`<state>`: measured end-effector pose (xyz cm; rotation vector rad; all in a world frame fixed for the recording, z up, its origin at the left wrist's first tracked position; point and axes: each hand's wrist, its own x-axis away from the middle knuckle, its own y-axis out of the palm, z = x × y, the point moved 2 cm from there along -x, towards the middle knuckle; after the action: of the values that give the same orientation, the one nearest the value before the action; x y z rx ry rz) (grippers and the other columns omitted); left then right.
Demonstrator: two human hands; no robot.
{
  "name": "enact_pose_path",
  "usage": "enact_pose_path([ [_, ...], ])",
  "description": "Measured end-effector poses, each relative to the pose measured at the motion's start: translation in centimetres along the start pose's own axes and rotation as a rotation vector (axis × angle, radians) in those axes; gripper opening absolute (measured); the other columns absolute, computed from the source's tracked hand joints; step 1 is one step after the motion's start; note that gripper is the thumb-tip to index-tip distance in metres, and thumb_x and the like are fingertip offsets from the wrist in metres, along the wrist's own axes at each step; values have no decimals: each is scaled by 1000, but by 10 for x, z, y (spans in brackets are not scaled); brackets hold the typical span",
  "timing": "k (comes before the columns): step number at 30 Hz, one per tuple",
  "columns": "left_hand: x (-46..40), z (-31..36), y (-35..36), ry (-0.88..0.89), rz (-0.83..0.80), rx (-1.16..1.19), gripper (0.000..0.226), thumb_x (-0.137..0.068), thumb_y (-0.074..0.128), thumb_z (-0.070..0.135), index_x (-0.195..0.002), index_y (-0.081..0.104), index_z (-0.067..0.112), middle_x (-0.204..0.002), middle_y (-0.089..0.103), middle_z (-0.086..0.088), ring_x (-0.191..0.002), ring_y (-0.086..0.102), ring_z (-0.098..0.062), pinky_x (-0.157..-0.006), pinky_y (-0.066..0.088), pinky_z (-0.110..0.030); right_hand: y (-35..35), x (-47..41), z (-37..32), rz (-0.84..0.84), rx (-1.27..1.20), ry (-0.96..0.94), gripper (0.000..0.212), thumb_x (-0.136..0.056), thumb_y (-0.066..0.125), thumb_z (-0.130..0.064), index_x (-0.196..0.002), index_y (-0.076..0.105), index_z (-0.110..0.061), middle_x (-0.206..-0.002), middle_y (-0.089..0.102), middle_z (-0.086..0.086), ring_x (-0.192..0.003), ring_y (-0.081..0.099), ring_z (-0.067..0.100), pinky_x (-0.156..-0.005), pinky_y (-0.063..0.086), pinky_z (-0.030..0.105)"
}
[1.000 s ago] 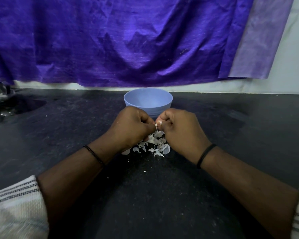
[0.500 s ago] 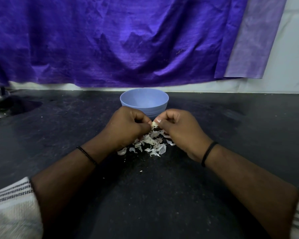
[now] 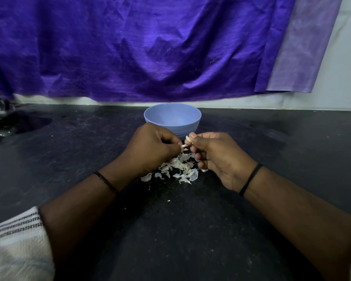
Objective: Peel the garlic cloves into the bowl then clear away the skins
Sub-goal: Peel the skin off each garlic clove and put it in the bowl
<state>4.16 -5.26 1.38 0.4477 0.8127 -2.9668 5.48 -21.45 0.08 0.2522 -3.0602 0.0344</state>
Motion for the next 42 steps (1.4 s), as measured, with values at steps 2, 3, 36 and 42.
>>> enact_pose_path([
  [2, 0, -1, 0, -14, 8, 20, 14, -81, 76, 5, -72, 77, 16, -63, 72, -7, -51, 62, -14, -53, 49, -28, 0, 0, 0, -2, 2, -8, 17, -96, 65, -23, -90, 73, -8, -65, 59, -5, -54, 47, 4, -49, 40, 20],
  [3, 0, -1, -1, -13, 12, 28, 13, -81, 76, 6, -73, 77, 15, -63, 72, -6, -50, 62, -13, -53, 49, -28, 1, 0, 0, 1, 4, -13, 17, -95, 66, -23, -93, 73, -8, -66, 60, -5, -54, 47, 3, -49, 40, 19],
  [36, 2, 6, -5, 162, 263, -247, 11, -88, 67, 19, -77, 72, 22, -72, 67, 13, -64, 59, 1, -60, 45, -22, -8, 1, -5, 19, 11, -125, 8, -89, 73, -13, -93, 74, -7, -75, 73, 2, -61, 56, 6, -53, 47, 18],
  [42, 3, 6, -4, 99, 217, -251, 23, -81, 62, 22, -59, 59, 16, -55, 58, 6, -51, 52, -6, -54, 39, -25, -7, 1, -6, 26, 35, -161, 6, -89, 70, -10, -93, 74, -12, -77, 70, 2, -61, 55, 6, -53, 47, 18],
])
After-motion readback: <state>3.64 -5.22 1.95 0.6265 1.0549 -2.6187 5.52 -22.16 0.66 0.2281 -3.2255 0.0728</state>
